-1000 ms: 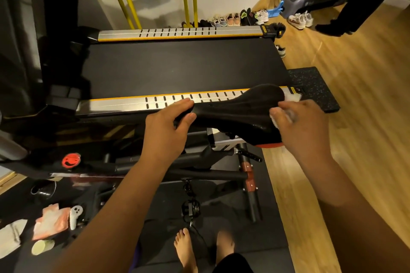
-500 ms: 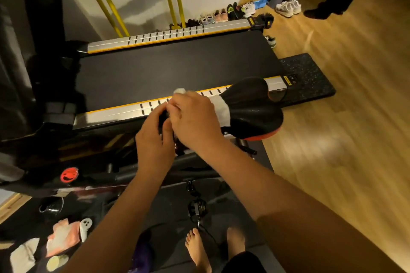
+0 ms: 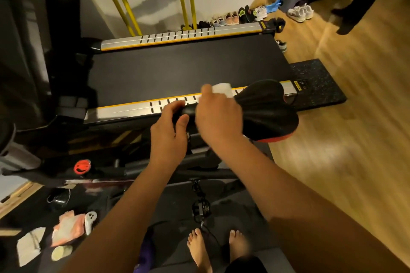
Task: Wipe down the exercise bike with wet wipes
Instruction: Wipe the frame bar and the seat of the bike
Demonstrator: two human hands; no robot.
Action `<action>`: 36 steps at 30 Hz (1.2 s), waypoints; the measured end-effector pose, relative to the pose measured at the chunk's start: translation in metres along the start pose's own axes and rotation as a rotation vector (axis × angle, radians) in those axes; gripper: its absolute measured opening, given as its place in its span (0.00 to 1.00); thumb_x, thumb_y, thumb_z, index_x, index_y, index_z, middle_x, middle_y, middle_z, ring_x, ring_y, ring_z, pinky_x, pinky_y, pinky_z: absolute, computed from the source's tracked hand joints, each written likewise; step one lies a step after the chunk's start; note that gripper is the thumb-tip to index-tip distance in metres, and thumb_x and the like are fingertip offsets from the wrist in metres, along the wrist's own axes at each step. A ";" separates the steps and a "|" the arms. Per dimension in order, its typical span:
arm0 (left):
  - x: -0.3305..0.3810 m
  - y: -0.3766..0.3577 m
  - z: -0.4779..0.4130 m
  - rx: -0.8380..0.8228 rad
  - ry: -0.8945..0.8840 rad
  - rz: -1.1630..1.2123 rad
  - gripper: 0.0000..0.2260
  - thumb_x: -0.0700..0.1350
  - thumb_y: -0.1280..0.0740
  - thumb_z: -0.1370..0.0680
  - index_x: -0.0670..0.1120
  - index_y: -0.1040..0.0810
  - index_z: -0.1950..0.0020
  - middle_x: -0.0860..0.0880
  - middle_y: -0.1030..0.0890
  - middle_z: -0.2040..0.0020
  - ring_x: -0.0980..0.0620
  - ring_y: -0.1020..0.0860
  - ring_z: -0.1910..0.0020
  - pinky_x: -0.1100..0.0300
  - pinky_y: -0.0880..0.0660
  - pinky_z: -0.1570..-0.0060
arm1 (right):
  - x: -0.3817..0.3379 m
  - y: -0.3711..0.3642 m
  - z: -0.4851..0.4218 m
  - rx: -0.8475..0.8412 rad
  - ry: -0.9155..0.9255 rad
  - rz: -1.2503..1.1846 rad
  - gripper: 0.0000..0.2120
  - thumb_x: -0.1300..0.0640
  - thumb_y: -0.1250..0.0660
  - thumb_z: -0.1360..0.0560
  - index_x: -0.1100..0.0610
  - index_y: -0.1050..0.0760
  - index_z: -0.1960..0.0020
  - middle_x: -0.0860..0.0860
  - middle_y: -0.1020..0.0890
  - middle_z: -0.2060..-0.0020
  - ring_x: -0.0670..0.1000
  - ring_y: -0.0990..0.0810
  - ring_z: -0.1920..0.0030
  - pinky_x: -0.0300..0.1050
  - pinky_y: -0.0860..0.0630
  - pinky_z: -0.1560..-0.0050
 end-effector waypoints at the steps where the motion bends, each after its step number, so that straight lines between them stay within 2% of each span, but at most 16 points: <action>1: -0.001 0.001 -0.001 -0.014 0.002 0.015 0.14 0.40 0.38 0.18 0.46 0.29 0.33 0.56 0.19 0.53 0.64 0.21 0.58 0.70 0.25 0.58 | -0.020 -0.003 0.001 -0.025 0.073 -0.055 0.10 0.55 0.43 0.20 0.56 0.31 0.41 0.56 0.18 0.53 0.59 0.18 0.52 0.50 0.25 0.58; 3: -0.002 0.004 -0.001 -0.036 0.009 0.015 0.15 0.39 0.39 0.18 0.46 0.32 0.32 0.55 0.20 0.61 0.62 0.22 0.67 0.73 0.29 0.69 | -0.036 -0.005 0.002 -0.035 0.167 -0.110 0.10 0.54 0.43 0.19 0.55 0.29 0.41 0.55 0.18 0.55 0.58 0.18 0.54 0.49 0.27 0.60; 5: -0.003 0.005 -0.003 -0.035 0.026 -0.014 0.15 0.40 0.42 0.17 0.48 0.34 0.30 0.51 0.19 0.57 0.57 0.24 0.68 0.74 0.31 0.70 | -0.008 -0.001 0.007 0.025 0.124 -0.054 0.10 0.51 0.44 0.19 0.53 0.29 0.41 0.54 0.18 0.57 0.57 0.18 0.57 0.48 0.26 0.62; 8: -0.009 0.004 -0.005 -0.037 0.088 -0.014 0.16 0.42 0.43 0.16 0.56 0.35 0.30 0.44 0.22 0.46 0.49 0.23 0.58 0.70 0.32 0.67 | 0.077 0.008 0.030 0.097 -0.120 0.082 0.11 0.51 0.46 0.18 0.54 0.29 0.43 0.54 0.22 0.65 0.58 0.18 0.62 0.48 0.25 0.65; 10: -0.011 0.003 -0.005 -0.055 0.104 0.003 0.16 0.44 0.44 0.16 0.58 0.35 0.30 0.44 0.23 0.43 0.42 0.23 0.49 0.65 0.31 0.63 | 0.118 0.013 0.050 0.187 -0.206 0.074 0.11 0.51 0.44 0.18 0.56 0.27 0.50 0.51 0.29 0.72 0.56 0.23 0.71 0.42 0.32 0.71; 12: -0.010 0.004 -0.006 -0.058 0.099 0.005 0.16 0.43 0.43 0.16 0.57 0.34 0.30 0.46 0.23 0.43 0.45 0.23 0.48 0.67 0.30 0.62 | 0.127 0.012 0.059 0.319 -0.275 -0.036 0.11 0.54 0.40 0.18 0.58 0.29 0.57 0.48 0.33 0.73 0.52 0.30 0.75 0.38 0.42 0.74; 14: -0.007 0.005 -0.007 -0.041 0.090 -0.001 0.15 0.42 0.43 0.16 0.54 0.32 0.30 0.46 0.23 0.44 0.52 0.23 0.54 0.73 0.30 0.66 | 0.106 0.003 0.057 0.346 -0.323 -0.074 0.11 0.55 0.41 0.18 0.57 0.29 0.57 0.47 0.32 0.73 0.51 0.29 0.76 0.38 0.39 0.75; 17: -0.003 0.006 -0.006 -0.016 0.057 0.001 0.14 0.40 0.43 0.16 0.49 0.31 0.31 0.46 0.22 0.45 0.56 0.24 0.60 0.77 0.32 0.67 | 0.043 -0.013 0.036 0.226 -0.225 -0.094 0.08 0.54 0.43 0.18 0.56 0.27 0.50 0.48 0.26 0.72 0.50 0.23 0.72 0.45 0.26 0.72; 19: -0.001 0.005 -0.003 0.010 0.036 0.032 0.13 0.39 0.42 0.17 0.47 0.30 0.33 0.48 0.22 0.47 0.59 0.24 0.61 0.77 0.32 0.67 | 0.006 -0.016 0.026 0.157 -0.131 -0.125 0.05 0.55 0.38 0.20 0.56 0.26 0.49 0.51 0.21 0.68 0.53 0.21 0.70 0.46 0.25 0.72; 20: 0.001 0.005 -0.002 0.022 0.046 0.050 0.13 0.40 0.42 0.16 0.47 0.29 0.33 0.49 0.22 0.48 0.60 0.24 0.61 0.77 0.32 0.67 | -0.001 -0.018 0.021 0.172 -0.072 -0.125 0.04 0.55 0.36 0.22 0.55 0.25 0.50 0.51 0.20 0.68 0.53 0.21 0.70 0.43 0.29 0.73; 22: 0.004 0.003 -0.001 0.038 0.084 0.072 0.12 0.42 0.42 0.16 0.47 0.30 0.33 0.51 0.23 0.48 0.60 0.24 0.59 0.77 0.30 0.66 | 0.014 -0.009 0.016 0.229 0.013 -0.024 0.04 0.54 0.32 0.24 0.54 0.24 0.56 0.50 0.21 0.70 0.53 0.22 0.73 0.41 0.38 0.74; 26: 0.002 0.000 -0.002 0.041 0.084 0.097 0.10 0.44 0.42 0.16 0.48 0.29 0.36 0.52 0.21 0.48 0.68 0.24 0.62 0.74 0.29 0.66 | 0.111 0.023 0.008 0.137 -0.149 0.203 0.13 0.50 0.46 0.18 0.54 0.25 0.47 0.55 0.20 0.60 0.58 0.19 0.57 0.46 0.35 0.64; 28: 0.000 -0.002 -0.003 0.047 0.082 0.090 0.09 0.44 0.42 0.16 0.48 0.29 0.36 0.51 0.22 0.51 0.67 0.25 0.65 0.73 0.29 0.68 | 0.130 0.029 0.005 0.138 -0.163 0.240 0.13 0.52 0.45 0.18 0.56 0.25 0.46 0.57 0.19 0.57 0.60 0.21 0.54 0.47 0.35 0.64; 32: 0.003 -0.003 -0.003 0.071 0.066 0.086 0.09 0.43 0.42 0.16 0.46 0.28 0.37 0.51 0.22 0.54 0.66 0.25 0.65 0.73 0.30 0.68 | 0.040 0.007 0.001 0.061 0.062 0.135 0.07 0.58 0.44 0.21 0.56 0.27 0.48 0.55 0.20 0.58 0.58 0.21 0.55 0.47 0.35 0.66; 34: 0.000 -0.001 -0.003 0.056 0.056 0.107 0.09 0.41 0.41 0.16 0.46 0.29 0.37 0.54 0.22 0.58 0.66 0.24 0.66 0.72 0.30 0.68 | -0.011 0.000 -0.006 -0.014 0.189 0.044 0.08 0.57 0.44 0.20 0.55 0.27 0.46 0.54 0.18 0.55 0.56 0.20 0.53 0.48 0.33 0.61; 36: -0.004 0.002 -0.004 0.031 0.075 0.122 0.08 0.42 0.41 0.16 0.47 0.30 0.37 0.53 0.22 0.62 0.60 0.25 0.69 0.65 0.28 0.69 | -0.032 -0.001 -0.016 -0.104 0.292 -0.008 0.09 0.55 0.44 0.20 0.54 0.26 0.45 0.54 0.18 0.52 0.56 0.20 0.51 0.48 0.31 0.56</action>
Point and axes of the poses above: each hand's wrist, its own z-axis away from the middle knuckle, its own y-axis out of the back of the hand, x = y × z, the point moved 1 cm from there along -z, towards the middle knuckle
